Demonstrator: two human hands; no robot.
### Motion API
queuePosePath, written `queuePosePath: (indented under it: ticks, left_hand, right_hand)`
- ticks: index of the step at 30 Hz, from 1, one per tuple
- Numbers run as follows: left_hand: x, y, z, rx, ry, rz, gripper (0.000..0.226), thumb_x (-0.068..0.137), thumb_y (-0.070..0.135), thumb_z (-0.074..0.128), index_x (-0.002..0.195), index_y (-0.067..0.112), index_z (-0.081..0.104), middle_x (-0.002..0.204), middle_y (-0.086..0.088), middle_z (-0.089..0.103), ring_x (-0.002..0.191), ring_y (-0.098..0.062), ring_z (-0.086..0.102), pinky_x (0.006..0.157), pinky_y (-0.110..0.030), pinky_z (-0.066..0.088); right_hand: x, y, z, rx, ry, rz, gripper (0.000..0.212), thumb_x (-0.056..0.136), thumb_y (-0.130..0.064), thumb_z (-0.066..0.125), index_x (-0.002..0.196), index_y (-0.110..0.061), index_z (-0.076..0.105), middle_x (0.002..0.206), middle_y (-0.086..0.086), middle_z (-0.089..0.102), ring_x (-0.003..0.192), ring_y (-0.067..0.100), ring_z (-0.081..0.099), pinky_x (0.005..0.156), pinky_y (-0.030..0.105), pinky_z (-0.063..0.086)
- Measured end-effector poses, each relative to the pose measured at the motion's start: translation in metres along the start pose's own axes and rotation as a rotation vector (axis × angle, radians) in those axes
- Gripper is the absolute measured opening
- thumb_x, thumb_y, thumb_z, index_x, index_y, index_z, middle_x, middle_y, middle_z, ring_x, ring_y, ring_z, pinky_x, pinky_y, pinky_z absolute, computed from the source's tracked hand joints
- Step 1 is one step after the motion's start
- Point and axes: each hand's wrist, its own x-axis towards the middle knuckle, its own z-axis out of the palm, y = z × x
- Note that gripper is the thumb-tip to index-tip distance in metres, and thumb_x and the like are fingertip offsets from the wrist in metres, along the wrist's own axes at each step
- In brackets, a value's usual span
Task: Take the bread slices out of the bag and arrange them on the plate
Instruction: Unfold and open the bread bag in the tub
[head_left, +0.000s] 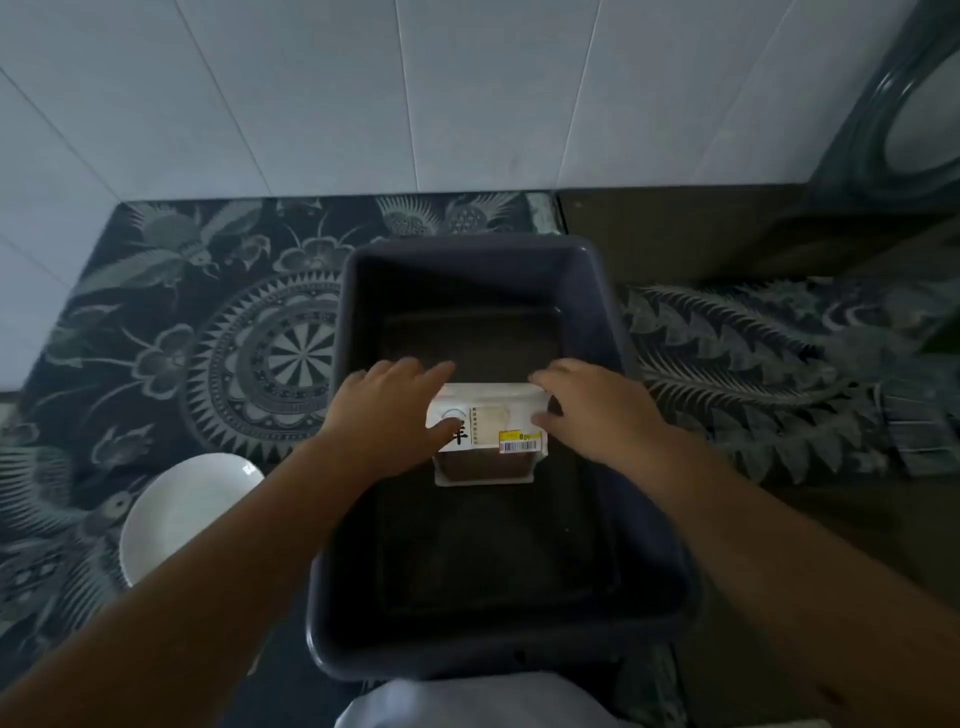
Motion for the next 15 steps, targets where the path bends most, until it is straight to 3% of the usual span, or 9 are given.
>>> queuePosePath:
  ticks: [3,5,8,11,15]
  left_hand:
    - [0.003,-0.001,0.010,-0.108,-0.053,-0.051,0.050,0.091,0.056,0.048,0.137,0.037,0.045,0.121,0.002,0.059,0.104,-0.020,0.059,0.072,-0.034,0.044]
    - [0.003,-0.002,0.017,-0.183,-0.083,-0.093,0.040,0.093,0.052,0.048,0.130,0.037,0.052,0.112,0.002,0.063,0.095,-0.019,0.062,0.069,-0.033,0.046]
    - [0.003,-0.006,0.021,-0.389,-0.034,-0.152,0.027,0.094,0.051,0.048,0.109,0.036,0.065,0.093,0.007,0.068,0.080,-0.013,0.063,0.064,-0.031,0.051]
    - [0.001,-0.006,0.021,-0.478,0.016,-0.217,0.026,0.095,0.049,0.046,0.082,0.033,0.063,0.074,0.011,0.066,0.064,-0.007,0.061,0.053,-0.028,0.050]
    - [0.007,-0.005,0.024,-0.604,-0.029,-0.298,0.019,0.096,0.039,0.053,0.082,0.029,0.061,0.072,0.011,0.066,0.065,-0.004,0.062,0.053,-0.023,0.048]
  right_hand:
    - [0.001,0.003,0.005,0.005,0.076,-0.019,0.023,0.090,-0.031,0.060,0.111,-0.027,0.067,0.100,-0.002,0.062,0.089,0.019,0.061,0.064,0.031,0.045]
    - [-0.001,0.004,0.010,0.004,0.106,-0.031,0.018,0.092,-0.027,0.058,0.105,-0.026,0.070,0.094,-0.002,0.063,0.083,0.019,0.061,0.060,0.028,0.039]
    - [-0.003,0.007,0.015,0.014,0.160,-0.053,0.015,0.091,-0.025,0.059,0.098,-0.023,0.073,0.088,-0.002,0.064,0.075,0.016,0.060,0.057,0.029,0.044]
    - [-0.005,0.008,0.018,0.032,0.202,-0.068,0.012,0.088,-0.022,0.063,0.092,-0.020,0.074,0.081,-0.001,0.064,0.069,0.017,0.060,0.053,0.030,0.046]
    - [-0.006,0.005,0.024,0.056,0.224,-0.062,0.012,0.088,-0.020,0.063,0.086,-0.017,0.074,0.071,-0.001,0.065,0.060,0.015,0.059,0.047,0.022,0.035]
